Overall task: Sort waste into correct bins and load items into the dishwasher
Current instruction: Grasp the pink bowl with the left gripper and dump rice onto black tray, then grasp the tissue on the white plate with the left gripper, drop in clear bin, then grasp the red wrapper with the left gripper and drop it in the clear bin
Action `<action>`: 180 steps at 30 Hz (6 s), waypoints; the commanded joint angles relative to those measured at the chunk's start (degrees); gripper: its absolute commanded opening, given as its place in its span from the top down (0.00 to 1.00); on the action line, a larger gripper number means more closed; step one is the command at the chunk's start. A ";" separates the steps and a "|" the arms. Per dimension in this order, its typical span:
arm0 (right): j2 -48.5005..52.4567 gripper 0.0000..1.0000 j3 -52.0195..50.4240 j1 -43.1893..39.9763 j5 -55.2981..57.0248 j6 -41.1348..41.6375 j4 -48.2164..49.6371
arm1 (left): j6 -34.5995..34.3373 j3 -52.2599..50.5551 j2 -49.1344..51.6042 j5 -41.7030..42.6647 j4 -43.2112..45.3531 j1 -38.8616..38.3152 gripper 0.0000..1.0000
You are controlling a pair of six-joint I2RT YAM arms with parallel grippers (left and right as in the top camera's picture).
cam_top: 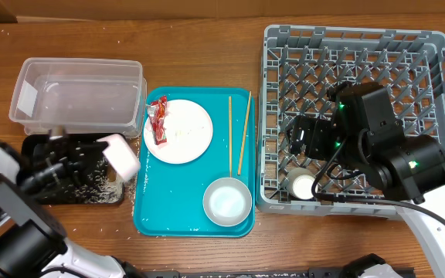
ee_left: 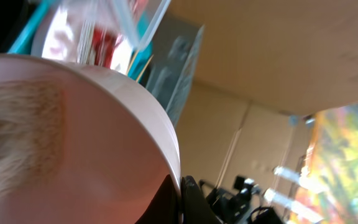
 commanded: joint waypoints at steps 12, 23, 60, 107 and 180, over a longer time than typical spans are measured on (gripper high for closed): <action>-0.37 0.04 0.57 0.11 -0.07 0.28 1.01 | 19.58 0.57 0.31 5.46 -11.39 11.39 0.96; -0.37 0.03 0.57 0.11 -0.07 0.28 1.01 | 25.83 1.31 -1.11 3.98 -13.05 11.10 0.96; -0.37 0.00 0.57 0.11 -0.04 0.22 2.01 | -58.75 -6.47 -26.93 -75.58 21.99 -73.55 0.36; -0.37 0.00 0.17 0.09 -0.04 0.04 1.66 | -46.31 19.21 -12.70 -77.57 28.33 -63.32 0.96; -0.37 0.00 0.17 0.11 -0.07 0.07 -0.57 | -38.69 31.54 -0.42 -78.60 22.12 -38.53 0.03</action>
